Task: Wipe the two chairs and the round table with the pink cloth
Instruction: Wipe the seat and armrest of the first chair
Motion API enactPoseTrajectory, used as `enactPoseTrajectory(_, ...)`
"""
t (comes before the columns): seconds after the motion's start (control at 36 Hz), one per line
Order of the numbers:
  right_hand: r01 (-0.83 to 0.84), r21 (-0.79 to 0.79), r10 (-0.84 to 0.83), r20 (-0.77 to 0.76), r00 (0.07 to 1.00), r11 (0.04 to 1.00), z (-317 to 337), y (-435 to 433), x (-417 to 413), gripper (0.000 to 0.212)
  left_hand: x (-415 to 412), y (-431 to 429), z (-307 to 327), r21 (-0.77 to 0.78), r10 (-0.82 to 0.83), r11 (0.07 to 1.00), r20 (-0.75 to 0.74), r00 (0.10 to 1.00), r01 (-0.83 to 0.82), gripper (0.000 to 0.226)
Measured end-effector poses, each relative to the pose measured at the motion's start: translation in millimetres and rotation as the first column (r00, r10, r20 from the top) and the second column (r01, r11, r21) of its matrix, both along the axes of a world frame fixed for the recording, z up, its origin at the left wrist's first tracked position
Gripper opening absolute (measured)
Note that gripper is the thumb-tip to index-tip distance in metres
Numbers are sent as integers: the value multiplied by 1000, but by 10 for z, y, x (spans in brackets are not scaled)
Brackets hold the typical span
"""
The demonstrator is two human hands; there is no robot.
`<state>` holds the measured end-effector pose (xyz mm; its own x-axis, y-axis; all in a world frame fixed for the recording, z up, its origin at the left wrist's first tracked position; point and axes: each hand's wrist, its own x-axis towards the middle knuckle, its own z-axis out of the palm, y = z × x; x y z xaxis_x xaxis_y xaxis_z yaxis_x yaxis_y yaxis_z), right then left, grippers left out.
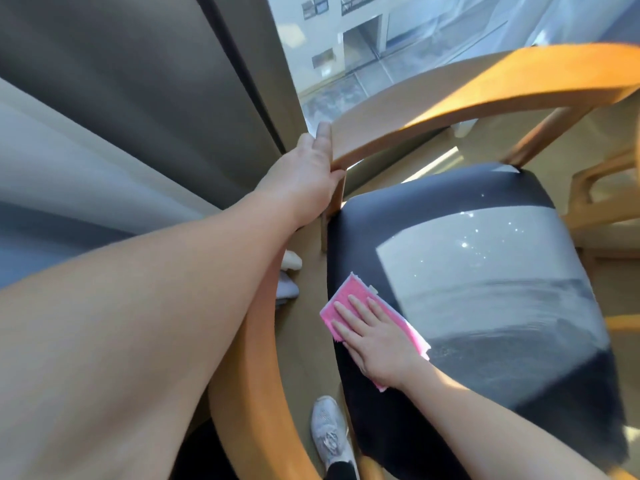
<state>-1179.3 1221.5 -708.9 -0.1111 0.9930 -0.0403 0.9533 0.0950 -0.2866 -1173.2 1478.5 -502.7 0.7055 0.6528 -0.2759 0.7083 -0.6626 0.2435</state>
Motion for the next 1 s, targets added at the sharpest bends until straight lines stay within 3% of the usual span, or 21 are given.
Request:
enactPoseTrajectory(0.28, 165, -58, -165, 2, 986, 985, 86, 549, 196, 50, 20, 52, -81, 17, -5, 1000, 11, 1000, 4, 65)
enactPoseTrajectory(0.44, 367, -140, -386, -147, 911, 920, 65, 1101, 512, 50, 26, 65, -100, 4, -3, 1000, 20, 1000, 3, 63)
enactPoseTrajectory(0.56, 403, -193, -412, -6, 911, 895, 149, 1347, 807, 53, 31, 69, -108, 3, -6, 1000, 26, 1000, 6, 62)
enactPoseTrajectory(1.0, 417, -265, -393, 140, 909, 869, 118, 1643, 1058, 61, 16, 39, -65, 53, -41, 998, -4, 999, 41, 67)
